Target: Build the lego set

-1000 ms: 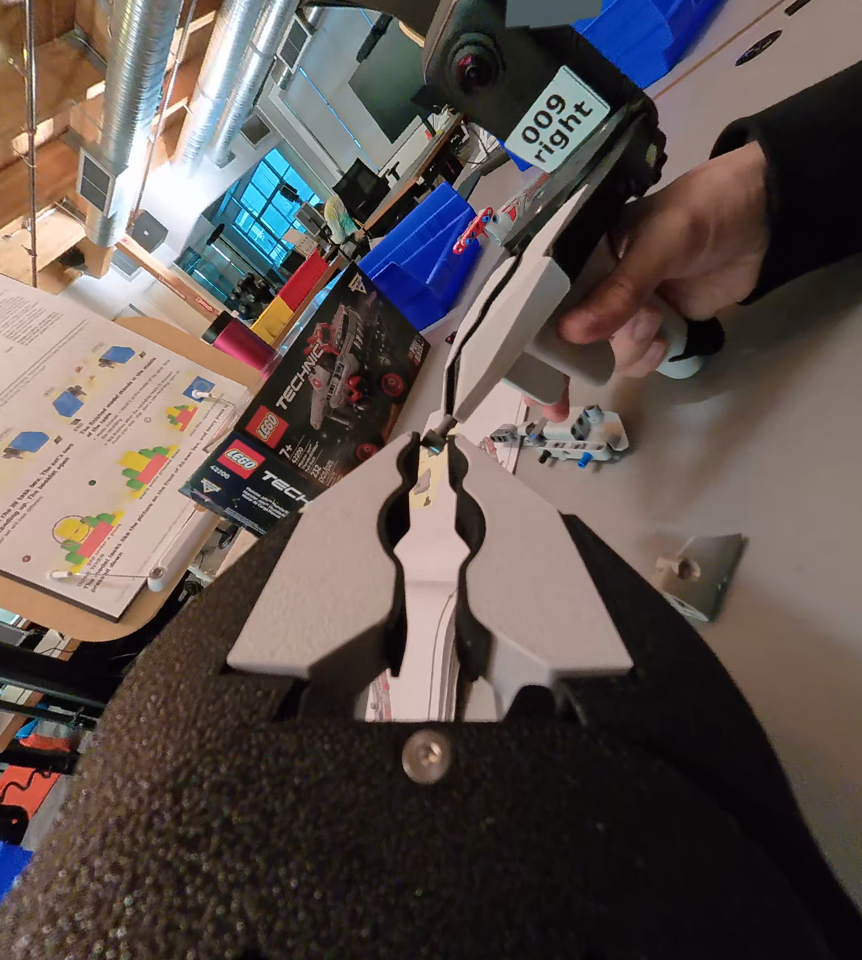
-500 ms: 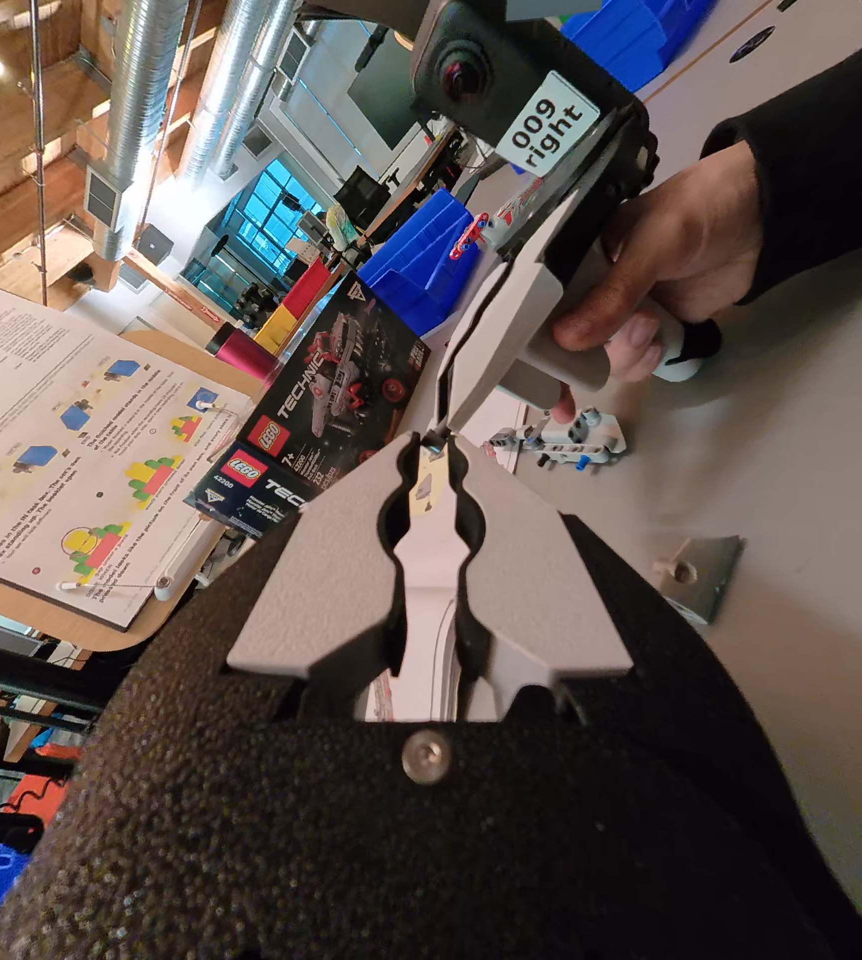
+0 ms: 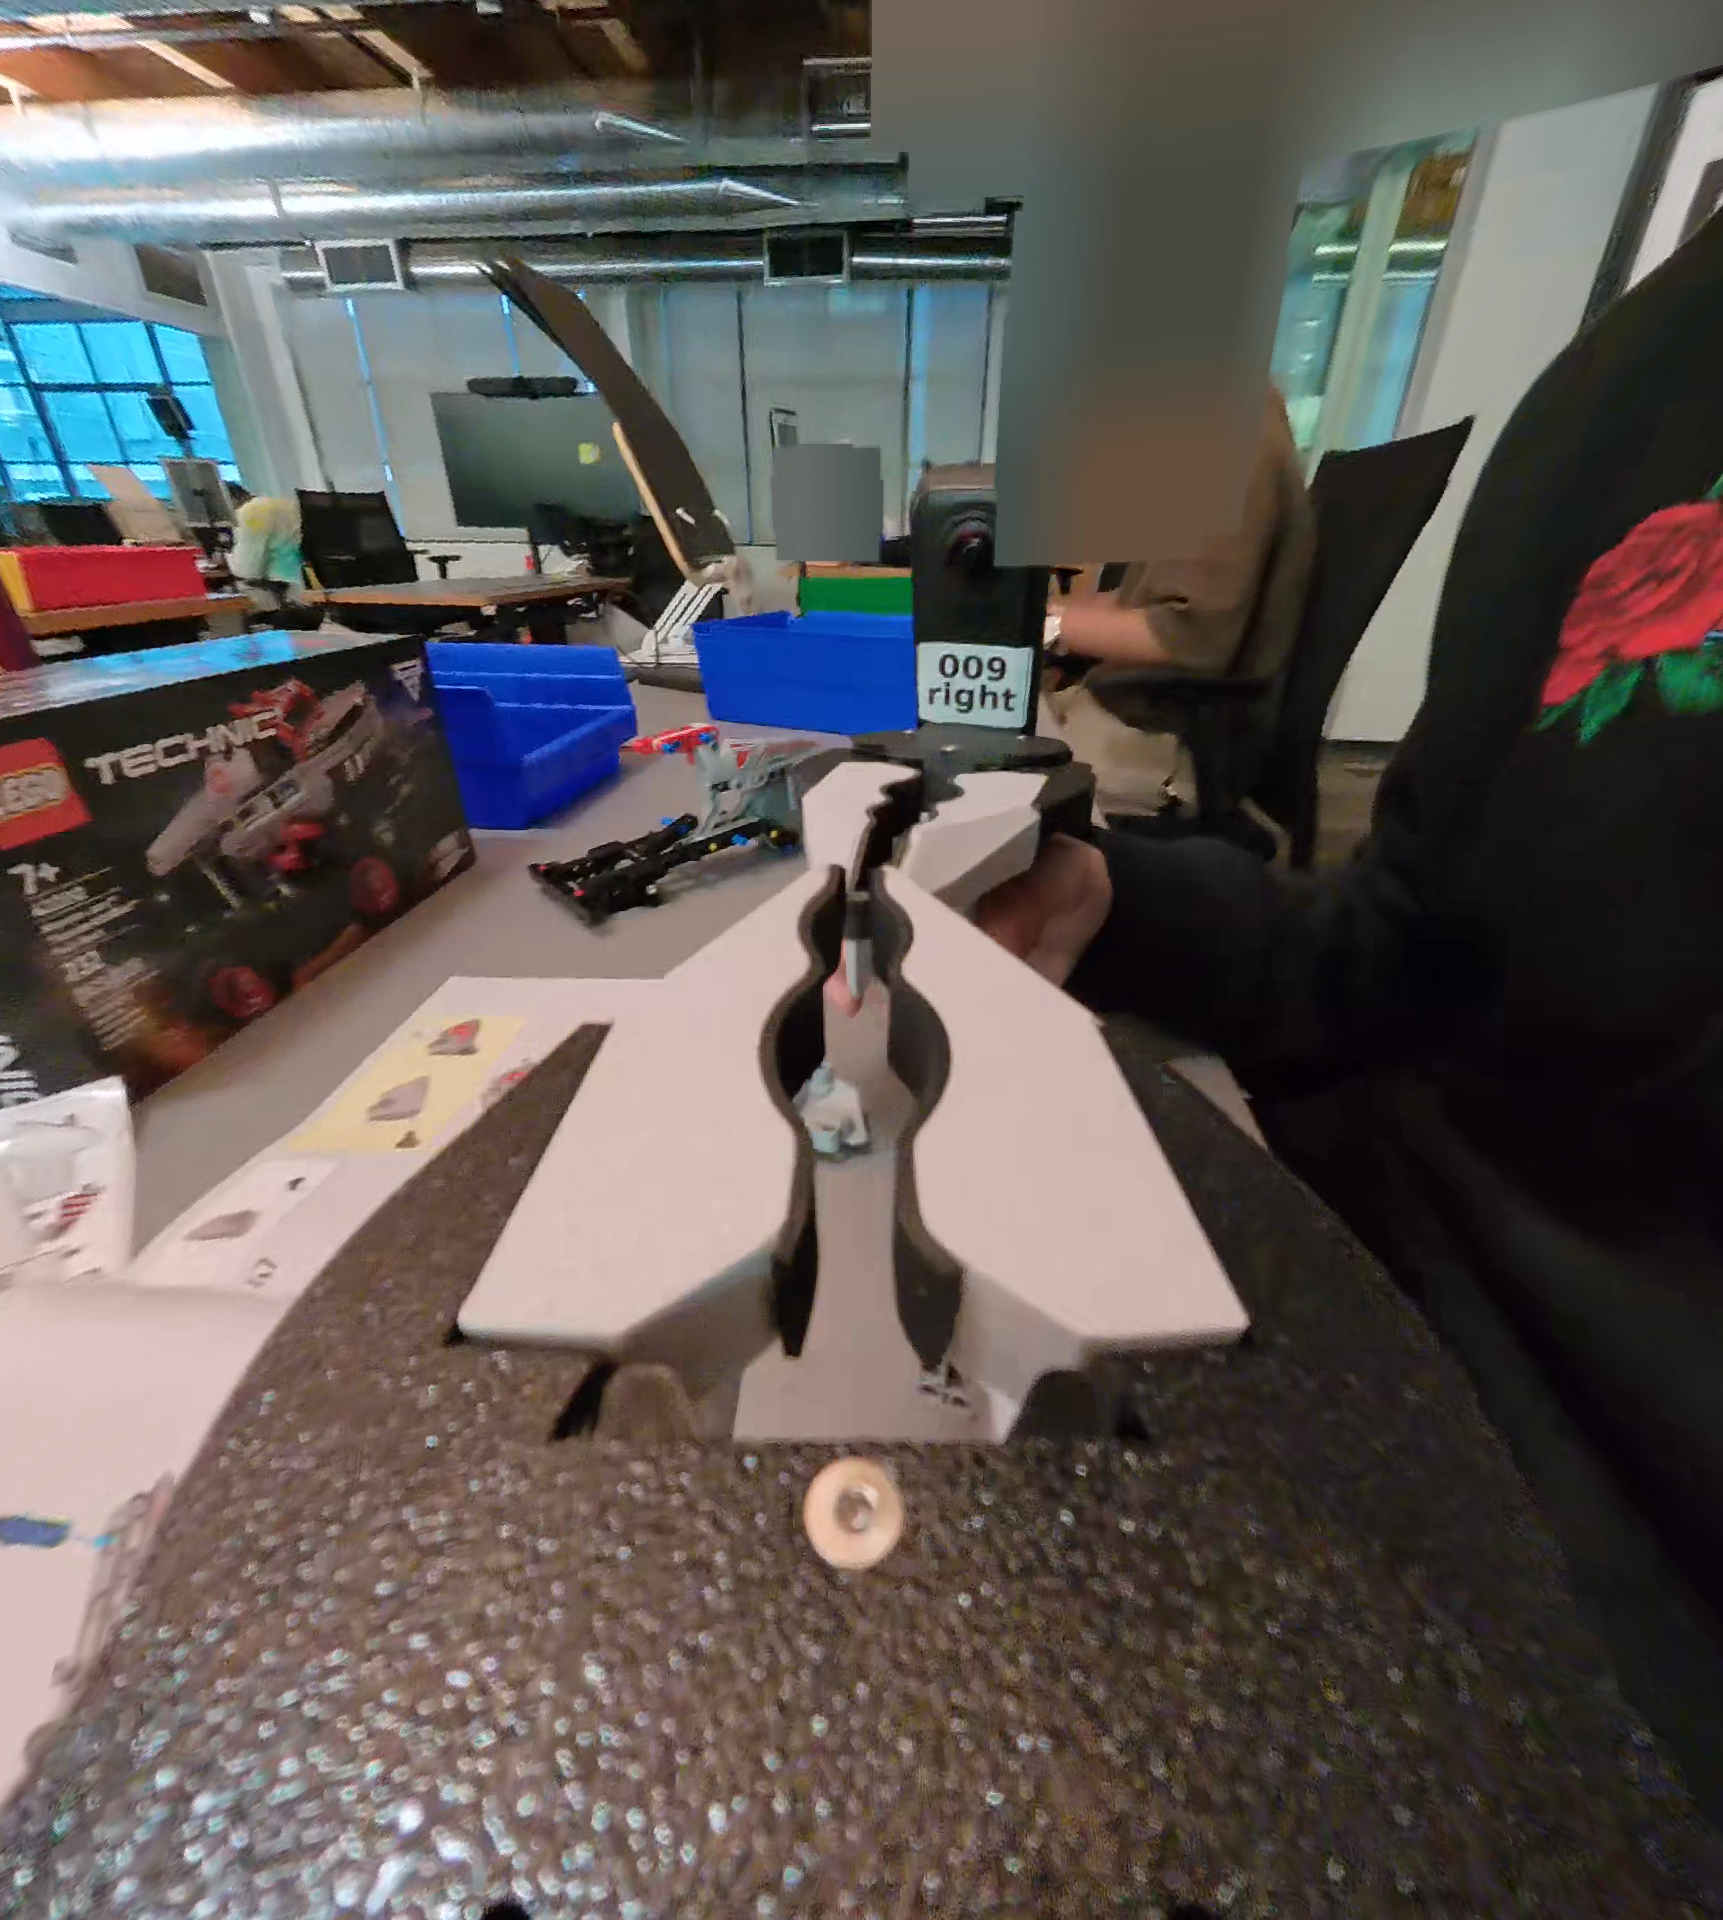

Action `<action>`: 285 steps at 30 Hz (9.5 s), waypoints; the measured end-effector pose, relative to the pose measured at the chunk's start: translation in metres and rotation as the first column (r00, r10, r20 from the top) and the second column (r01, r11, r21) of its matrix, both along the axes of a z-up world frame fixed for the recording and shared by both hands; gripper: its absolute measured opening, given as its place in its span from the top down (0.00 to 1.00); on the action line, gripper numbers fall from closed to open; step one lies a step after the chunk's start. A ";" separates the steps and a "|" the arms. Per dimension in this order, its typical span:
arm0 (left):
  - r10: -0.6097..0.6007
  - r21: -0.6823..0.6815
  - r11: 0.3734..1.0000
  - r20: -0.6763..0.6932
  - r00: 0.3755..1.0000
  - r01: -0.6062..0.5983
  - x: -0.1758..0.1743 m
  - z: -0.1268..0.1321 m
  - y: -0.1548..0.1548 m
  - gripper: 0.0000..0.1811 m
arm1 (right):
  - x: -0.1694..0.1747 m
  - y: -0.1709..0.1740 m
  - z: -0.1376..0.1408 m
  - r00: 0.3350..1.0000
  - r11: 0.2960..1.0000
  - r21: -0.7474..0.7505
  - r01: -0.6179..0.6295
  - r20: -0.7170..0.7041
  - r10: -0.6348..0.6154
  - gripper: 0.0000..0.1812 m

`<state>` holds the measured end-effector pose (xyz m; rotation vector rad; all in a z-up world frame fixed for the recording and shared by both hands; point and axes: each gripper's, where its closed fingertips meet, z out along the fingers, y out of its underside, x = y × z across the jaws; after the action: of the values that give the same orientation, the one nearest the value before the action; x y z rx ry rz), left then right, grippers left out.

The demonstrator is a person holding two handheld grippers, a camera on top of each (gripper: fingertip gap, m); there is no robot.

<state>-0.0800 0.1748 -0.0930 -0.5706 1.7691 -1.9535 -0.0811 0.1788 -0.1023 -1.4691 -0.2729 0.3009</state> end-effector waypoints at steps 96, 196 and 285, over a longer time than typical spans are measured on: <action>-0.148 -0.503 0.847 0.089 0.985 0.173 -0.045 0.038 0.080 0.97 | -0.049 0.081 0.044 0.999 0.999 0.023 0.032 0.035 -0.033 0.98; -0.114 -0.276 0.957 -0.059 0.992 0.094 -0.021 0.012 0.025 0.97 | -0.018 0.015 -0.006 0.995 0.999 -0.021 0.039 -0.087 -0.040 0.97; -0.060 0.109 0.991 -0.155 0.986 0.077 -0.029 -0.004 -0.005 0.97 | -0.032 -0.010 -0.002 0.969 0.979 0.023 -0.202 -0.138 0.203 0.97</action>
<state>-0.1091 0.1697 -0.0968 -0.6416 2.0047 -1.8820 -0.1136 0.1686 -0.1041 -1.4063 -0.3112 0.5652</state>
